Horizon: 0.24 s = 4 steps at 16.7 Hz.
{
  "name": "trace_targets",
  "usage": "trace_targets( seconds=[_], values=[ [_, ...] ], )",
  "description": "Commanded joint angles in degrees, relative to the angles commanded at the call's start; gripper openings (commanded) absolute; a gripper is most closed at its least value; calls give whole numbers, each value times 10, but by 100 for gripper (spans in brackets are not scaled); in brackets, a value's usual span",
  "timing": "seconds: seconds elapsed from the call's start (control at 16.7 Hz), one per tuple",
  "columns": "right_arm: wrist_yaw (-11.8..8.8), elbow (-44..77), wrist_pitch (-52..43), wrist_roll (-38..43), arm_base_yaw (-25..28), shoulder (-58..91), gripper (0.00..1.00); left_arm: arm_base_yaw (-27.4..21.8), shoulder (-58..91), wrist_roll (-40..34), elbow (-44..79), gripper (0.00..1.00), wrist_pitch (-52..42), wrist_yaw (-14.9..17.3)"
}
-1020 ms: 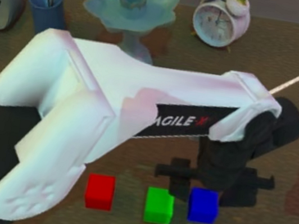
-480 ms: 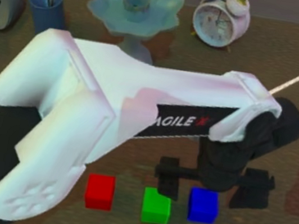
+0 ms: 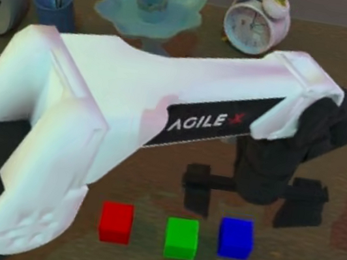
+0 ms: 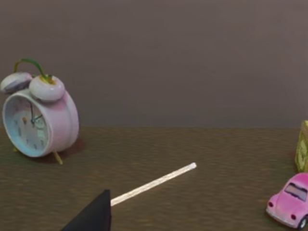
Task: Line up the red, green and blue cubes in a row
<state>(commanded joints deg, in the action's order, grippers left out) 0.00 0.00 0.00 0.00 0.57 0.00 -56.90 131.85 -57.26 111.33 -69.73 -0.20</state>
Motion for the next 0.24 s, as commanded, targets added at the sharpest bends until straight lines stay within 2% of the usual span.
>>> trace_targets(
  seconds=[0.24],
  values=[
    [0,0,0,0,0,0,100,4,-13,1,39,100,-46,0]
  ],
)
